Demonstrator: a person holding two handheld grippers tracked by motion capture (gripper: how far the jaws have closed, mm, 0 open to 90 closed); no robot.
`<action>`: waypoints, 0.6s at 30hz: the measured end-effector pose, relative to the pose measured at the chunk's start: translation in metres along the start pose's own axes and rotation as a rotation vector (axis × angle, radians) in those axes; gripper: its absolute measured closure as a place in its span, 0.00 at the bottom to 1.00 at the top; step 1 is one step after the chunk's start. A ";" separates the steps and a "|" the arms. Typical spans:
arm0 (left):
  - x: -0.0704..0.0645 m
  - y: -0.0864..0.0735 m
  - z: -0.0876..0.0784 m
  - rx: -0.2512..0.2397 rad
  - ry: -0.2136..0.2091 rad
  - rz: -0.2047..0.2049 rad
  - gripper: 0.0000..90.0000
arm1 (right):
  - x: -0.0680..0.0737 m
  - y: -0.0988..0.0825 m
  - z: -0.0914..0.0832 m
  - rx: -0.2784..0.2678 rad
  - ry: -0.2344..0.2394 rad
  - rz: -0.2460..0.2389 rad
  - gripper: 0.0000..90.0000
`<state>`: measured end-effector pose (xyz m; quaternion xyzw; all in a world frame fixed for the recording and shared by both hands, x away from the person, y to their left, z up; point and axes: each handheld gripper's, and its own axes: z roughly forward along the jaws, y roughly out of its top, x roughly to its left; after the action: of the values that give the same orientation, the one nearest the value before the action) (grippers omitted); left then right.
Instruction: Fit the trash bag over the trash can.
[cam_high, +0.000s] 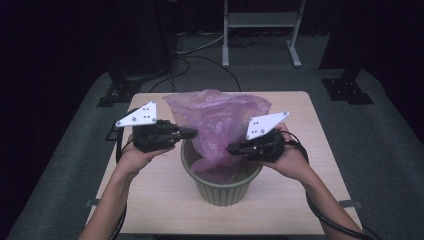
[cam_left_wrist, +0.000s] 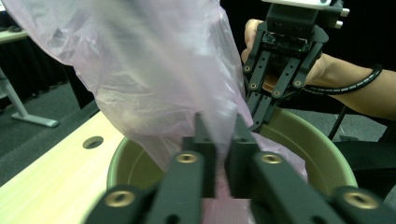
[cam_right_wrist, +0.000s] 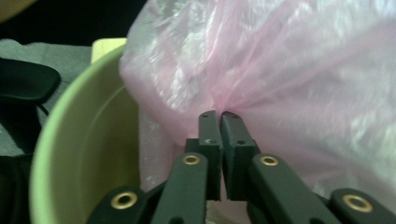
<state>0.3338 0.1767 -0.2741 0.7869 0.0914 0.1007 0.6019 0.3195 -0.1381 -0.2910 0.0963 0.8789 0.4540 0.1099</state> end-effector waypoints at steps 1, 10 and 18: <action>0.000 -0.001 0.000 0.002 -0.005 0.007 0.99 | 0.000 -0.001 -0.001 -0.003 0.005 0.008 0.94; -0.004 -0.005 0.000 0.032 -0.060 0.068 1.00 | -0.005 -0.015 -0.019 -0.039 0.015 0.061 0.79; -0.005 -0.009 -0.007 0.041 -0.074 0.090 1.00 | -0.015 -0.028 -0.041 -0.087 -0.003 0.125 0.74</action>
<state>0.3269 0.1844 -0.2813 0.8055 0.0359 0.0965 0.5836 0.3205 -0.1896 -0.2889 0.1470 0.8506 0.4974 0.0865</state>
